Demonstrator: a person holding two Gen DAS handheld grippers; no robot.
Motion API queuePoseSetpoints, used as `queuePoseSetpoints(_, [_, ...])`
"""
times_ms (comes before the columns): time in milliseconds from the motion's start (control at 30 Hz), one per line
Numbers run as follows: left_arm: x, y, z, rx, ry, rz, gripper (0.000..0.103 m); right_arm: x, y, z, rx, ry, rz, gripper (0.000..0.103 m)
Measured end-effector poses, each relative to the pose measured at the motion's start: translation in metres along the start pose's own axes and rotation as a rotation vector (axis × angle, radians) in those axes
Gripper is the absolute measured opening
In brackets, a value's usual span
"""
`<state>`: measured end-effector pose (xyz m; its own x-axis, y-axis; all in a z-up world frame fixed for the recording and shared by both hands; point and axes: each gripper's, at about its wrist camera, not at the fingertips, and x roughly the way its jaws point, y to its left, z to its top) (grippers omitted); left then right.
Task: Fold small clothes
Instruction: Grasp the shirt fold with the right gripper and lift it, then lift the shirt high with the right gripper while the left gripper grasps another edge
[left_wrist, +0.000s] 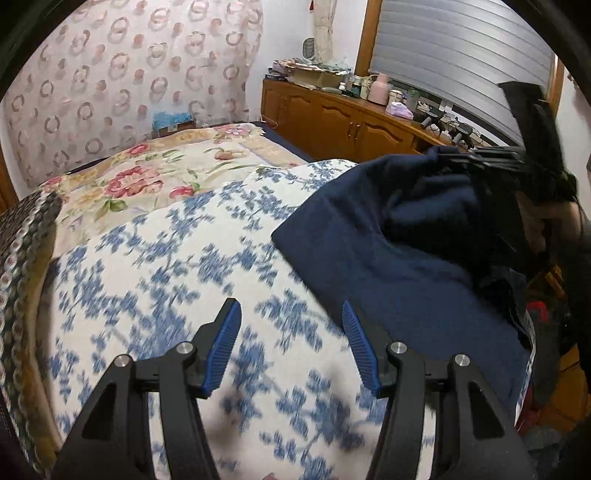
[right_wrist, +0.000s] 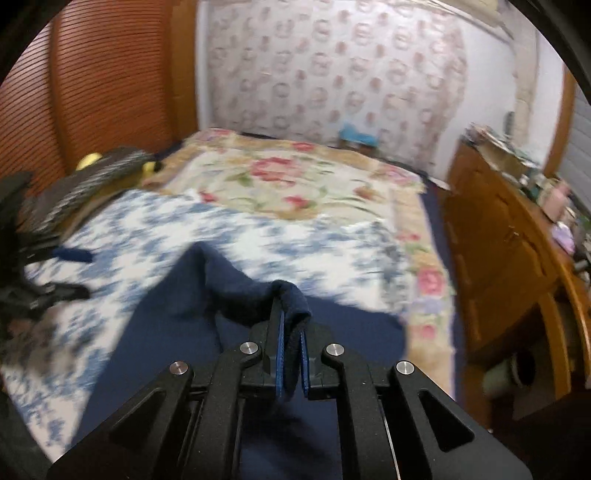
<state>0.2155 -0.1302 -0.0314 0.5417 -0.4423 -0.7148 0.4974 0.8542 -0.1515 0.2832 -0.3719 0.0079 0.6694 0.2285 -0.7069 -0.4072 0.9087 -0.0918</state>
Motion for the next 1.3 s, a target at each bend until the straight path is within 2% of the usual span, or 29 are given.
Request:
queuePoseSetpoints(167, [0.024,-0.005,0.018,0.01,0.031,-0.019,0.056,0.037,-0.045,-0.003,0.034,0.09,-0.043,0.004])
queuePoseSetpoints(300, [0.044,-0.005,0.029,-0.001,0.061,-0.026,0.056,0.066,-0.056,-0.017,0.057,0.138,-0.04,0.004])
queuePoseSetpoints(333, [0.049,-0.005,0.031,-0.006,0.064,-0.022,0.056,0.069,-0.058,-0.02,0.064,0.139,-0.038,0.007])
queuePoseSetpoints(400, [0.055,-0.003,0.038,-0.013,0.065,-0.008,0.056,0.072,-0.061,-0.025,0.089,0.139,-0.037,0.014])
queuePoseSetpoints(533, [0.068,-0.002,0.049,-0.019,0.067,-0.003,0.056,0.076,-0.07,-0.03,0.128,0.139,-0.082,0.056])
queuePoseSetpoints(567, [0.072,-0.002,0.052,-0.018,0.069,-0.001,0.056,0.075,-0.076,-0.032,0.151,0.137,-0.084,0.063])
queuePoseSetpoints(600, [0.074,-0.003,0.053,-0.016,0.07,0.0,0.056,0.076,-0.08,-0.033,0.169,0.139,-0.077,0.064])
queuePoseSetpoints(867, [0.099,-0.001,0.051,-0.027,0.13,0.007,0.056,0.082,-0.098,-0.039,0.263,0.144,0.057,0.066])
queuePoseSetpoints(1133, [0.102,-0.001,0.055,-0.046,0.115,0.0,0.056,0.092,-0.11,-0.045,0.355,0.155,0.213,0.066])
queuePoseSetpoints(1200, [0.102,0.0,0.056,-0.053,0.11,-0.015,0.056,0.092,-0.109,-0.046,0.36,0.158,0.238,0.061])
queuePoseSetpoints(1233, [0.102,0.0,0.056,-0.057,0.107,-0.02,0.054,0.091,-0.107,-0.047,0.358,0.154,0.25,0.055])
queuePoseSetpoints(1267, [0.102,0.0,0.056,-0.061,0.103,-0.032,0.046,0.089,-0.105,-0.046,0.351,0.148,0.256,0.05])
queuePoseSetpoints(1300, [0.102,0.001,0.056,-0.063,0.101,-0.035,0.043,0.088,-0.103,-0.046,0.342,0.145,0.255,0.047])
